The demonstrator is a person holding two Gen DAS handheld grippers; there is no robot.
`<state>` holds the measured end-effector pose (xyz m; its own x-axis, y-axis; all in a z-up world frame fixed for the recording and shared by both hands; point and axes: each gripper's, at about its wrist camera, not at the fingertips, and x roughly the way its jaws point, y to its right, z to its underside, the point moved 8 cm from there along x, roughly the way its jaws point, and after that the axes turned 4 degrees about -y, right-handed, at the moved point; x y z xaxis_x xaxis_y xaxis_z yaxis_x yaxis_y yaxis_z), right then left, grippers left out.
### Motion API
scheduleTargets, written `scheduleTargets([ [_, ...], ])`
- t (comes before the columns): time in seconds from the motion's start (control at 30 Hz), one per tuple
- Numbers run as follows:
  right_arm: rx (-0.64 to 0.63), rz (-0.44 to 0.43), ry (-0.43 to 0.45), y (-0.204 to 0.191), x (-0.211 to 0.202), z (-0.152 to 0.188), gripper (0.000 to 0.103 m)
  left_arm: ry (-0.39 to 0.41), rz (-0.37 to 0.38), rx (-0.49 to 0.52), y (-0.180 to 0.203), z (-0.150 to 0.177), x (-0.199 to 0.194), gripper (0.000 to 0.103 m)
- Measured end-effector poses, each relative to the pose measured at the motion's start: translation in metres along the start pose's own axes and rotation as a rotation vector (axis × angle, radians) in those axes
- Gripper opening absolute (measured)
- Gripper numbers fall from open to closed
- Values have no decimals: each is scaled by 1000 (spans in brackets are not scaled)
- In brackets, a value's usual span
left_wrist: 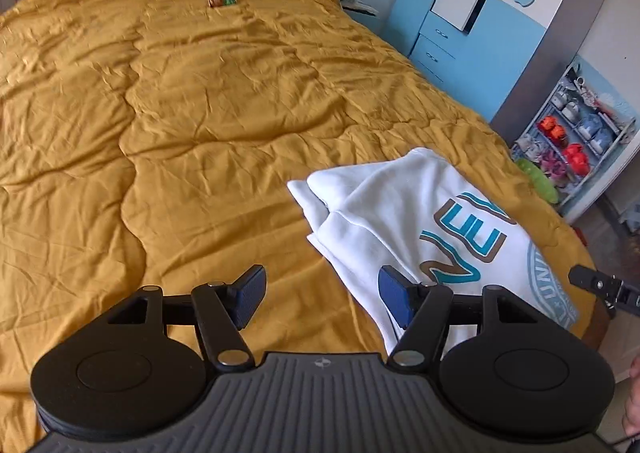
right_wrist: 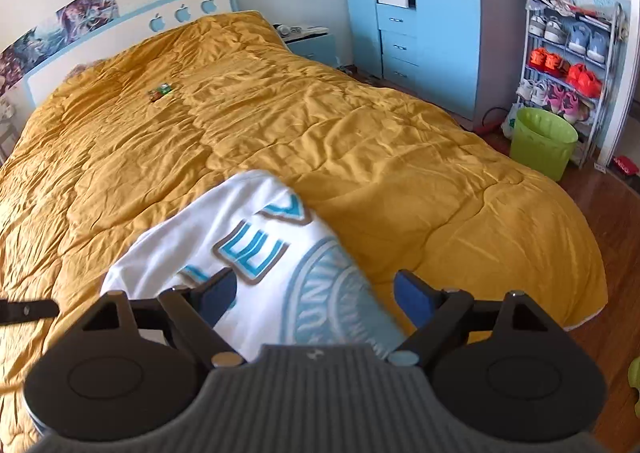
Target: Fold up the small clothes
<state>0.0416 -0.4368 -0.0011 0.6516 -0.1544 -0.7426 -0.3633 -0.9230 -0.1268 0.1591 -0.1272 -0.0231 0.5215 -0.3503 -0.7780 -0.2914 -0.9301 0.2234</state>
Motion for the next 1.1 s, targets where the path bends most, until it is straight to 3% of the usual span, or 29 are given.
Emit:
scheduleTargets([
  [0.07,-30,16,-29,-20,-6,24,82,42,-32,46,11,6,-12,79],
  [0.13,-70,21,-73,-42,-5,48,82,67,-85,77,22,15,-19,92],
  [0.2,-111,18,-92,-59,-7,66,82,63,-117,77,27,28,-21,92],
  [0.33,-180,14,-129,-82,-10,87,82,86,-34,21,34,53,-24,84],
  [0.5,-213,46,-166,-89,-13,101,82,56,-12,84,49,81,-24,79],
  [0.77,-231,58,-195,-91,-10,120,82,-22,37,84,61,100,-20,80],
  [1.1,-234,53,-198,-88,-7,122,82,-31,59,90,65,105,-20,80],
])
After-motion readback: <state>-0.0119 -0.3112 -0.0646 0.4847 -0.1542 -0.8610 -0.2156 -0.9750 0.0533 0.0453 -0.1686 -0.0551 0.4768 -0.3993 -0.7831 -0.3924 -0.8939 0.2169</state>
